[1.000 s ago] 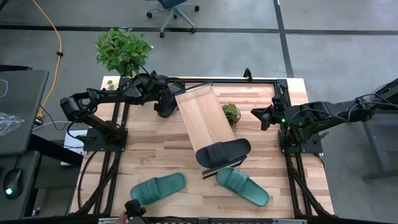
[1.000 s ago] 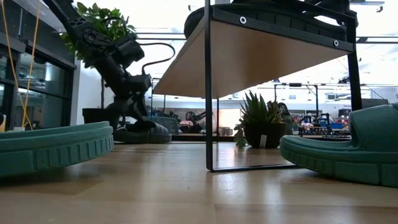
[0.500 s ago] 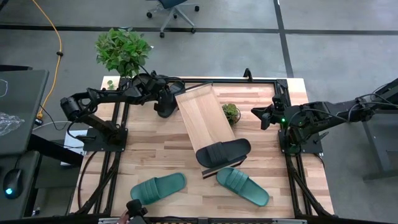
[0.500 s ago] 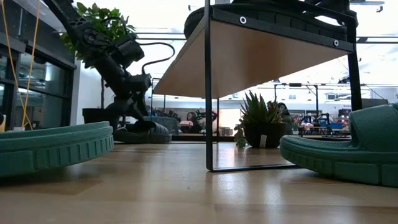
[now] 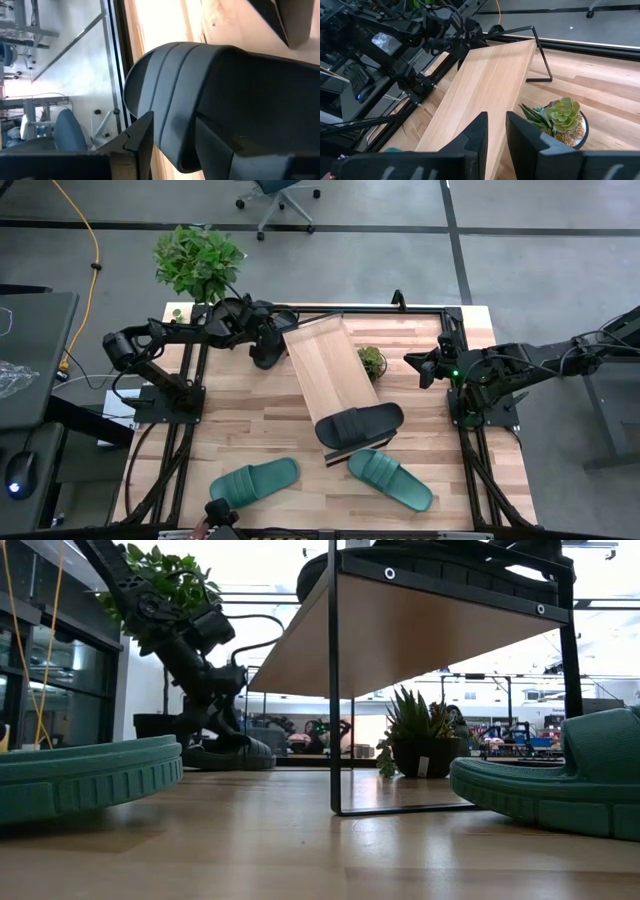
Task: Pick and place slides into the shelf
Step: Put the black slipper on the shelf
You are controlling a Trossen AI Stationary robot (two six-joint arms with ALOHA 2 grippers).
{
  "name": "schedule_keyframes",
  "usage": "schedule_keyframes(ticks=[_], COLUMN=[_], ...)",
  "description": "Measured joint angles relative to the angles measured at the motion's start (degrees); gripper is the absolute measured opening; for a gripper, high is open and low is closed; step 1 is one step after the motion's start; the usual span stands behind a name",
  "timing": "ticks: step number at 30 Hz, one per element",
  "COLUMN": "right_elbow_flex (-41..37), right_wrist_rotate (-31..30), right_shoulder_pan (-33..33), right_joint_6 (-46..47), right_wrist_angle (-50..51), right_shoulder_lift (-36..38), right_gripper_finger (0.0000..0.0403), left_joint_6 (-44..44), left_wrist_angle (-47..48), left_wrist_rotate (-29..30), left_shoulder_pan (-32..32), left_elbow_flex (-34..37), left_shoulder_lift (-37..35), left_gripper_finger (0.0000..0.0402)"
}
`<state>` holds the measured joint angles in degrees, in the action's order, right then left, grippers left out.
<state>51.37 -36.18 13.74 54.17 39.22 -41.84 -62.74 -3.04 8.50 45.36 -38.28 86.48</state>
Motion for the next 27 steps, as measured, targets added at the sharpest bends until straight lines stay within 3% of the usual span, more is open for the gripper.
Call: schedule_keyframes(ticks=[11,22,27], right_elbow_flex=[0.0,0.0,0.0], right_wrist_rotate=[-0.2,-0.2,-0.2], right_shoulder_pan=[0.0,0.0,0.0], right_joint_6=[0.0,-0.1,-0.1], right_wrist_angle=[0.0,0.0,0.0], right_shoulder_lift=[0.0,0.0,0.0], right_gripper_finger=[0.0060,0.0060,0.0060], left_joint_6=[0.0,1.6,3.0], left_wrist_angle=[0.0,0.2,0.7], left_wrist_rotate=[0.0,-0.1,-0.1], left_shoulder_pan=[0.0,0.0,0.0], left_elbow_flex=[0.0,0.0,0.0], left_shoulder_lift=[0.0,0.0,0.0], left_gripper_finger=[0.0117,0.0011,0.0013])
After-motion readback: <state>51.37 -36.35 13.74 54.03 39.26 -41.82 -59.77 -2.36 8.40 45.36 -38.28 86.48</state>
